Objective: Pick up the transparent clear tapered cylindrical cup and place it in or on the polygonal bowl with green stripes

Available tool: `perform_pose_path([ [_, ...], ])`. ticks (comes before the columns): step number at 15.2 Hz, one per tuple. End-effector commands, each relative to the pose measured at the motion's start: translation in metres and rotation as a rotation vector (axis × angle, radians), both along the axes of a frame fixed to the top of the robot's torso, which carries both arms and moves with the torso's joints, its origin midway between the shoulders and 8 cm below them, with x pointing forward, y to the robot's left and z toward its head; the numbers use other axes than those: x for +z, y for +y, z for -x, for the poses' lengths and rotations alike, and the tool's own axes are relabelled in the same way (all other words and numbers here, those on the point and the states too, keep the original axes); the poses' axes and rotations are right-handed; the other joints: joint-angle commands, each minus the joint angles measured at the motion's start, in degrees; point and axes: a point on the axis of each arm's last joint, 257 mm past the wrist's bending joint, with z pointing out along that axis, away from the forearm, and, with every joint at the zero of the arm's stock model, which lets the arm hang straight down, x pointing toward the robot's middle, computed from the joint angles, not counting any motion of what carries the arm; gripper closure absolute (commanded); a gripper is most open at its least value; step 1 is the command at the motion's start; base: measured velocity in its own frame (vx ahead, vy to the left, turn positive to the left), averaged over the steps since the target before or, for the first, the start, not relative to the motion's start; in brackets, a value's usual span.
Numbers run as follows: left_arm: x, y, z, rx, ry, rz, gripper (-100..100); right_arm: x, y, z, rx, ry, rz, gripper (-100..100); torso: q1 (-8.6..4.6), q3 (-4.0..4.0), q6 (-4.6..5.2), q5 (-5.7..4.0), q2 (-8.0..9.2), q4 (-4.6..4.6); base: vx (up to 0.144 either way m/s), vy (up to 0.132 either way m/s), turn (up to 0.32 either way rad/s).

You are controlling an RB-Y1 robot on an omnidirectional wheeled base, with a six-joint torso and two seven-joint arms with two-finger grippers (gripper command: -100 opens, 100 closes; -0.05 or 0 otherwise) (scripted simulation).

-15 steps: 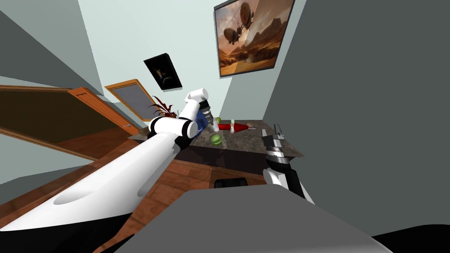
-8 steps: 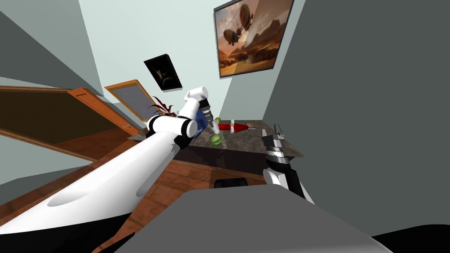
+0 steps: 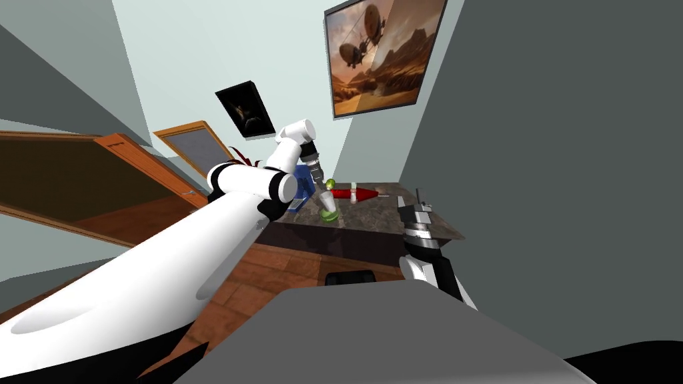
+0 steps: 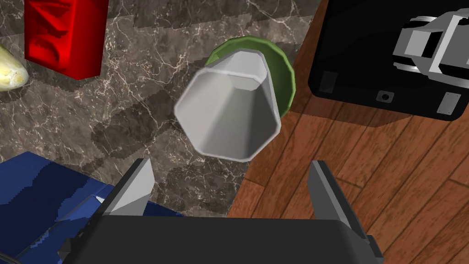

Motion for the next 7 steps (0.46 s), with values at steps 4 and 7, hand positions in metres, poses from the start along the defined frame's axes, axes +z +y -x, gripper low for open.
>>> perform_pose_path([
  [4, 0.0034, -0.0005, 0.0013, 0.001, 0.002, 0.000, -100, 0.0000, 0.0000, 0.0000, 0.000, 0.000, 0.000, 0, -0.07, 0.03, 0.00, -0.01, 0.07, 0.01, 0.008, 0.008, -0.004],
  [7, 0.0034, -0.0005, 0.0013, 0.001, 0.002, 0.000, -100, 0.0000, 0.0000, 0.0000, 0.000, 0.000, 0.000, 0, -0.10, 0.06, 0.01, -0.02, 0.11, 0.02, 0.000, 0.000, 0.000],
])
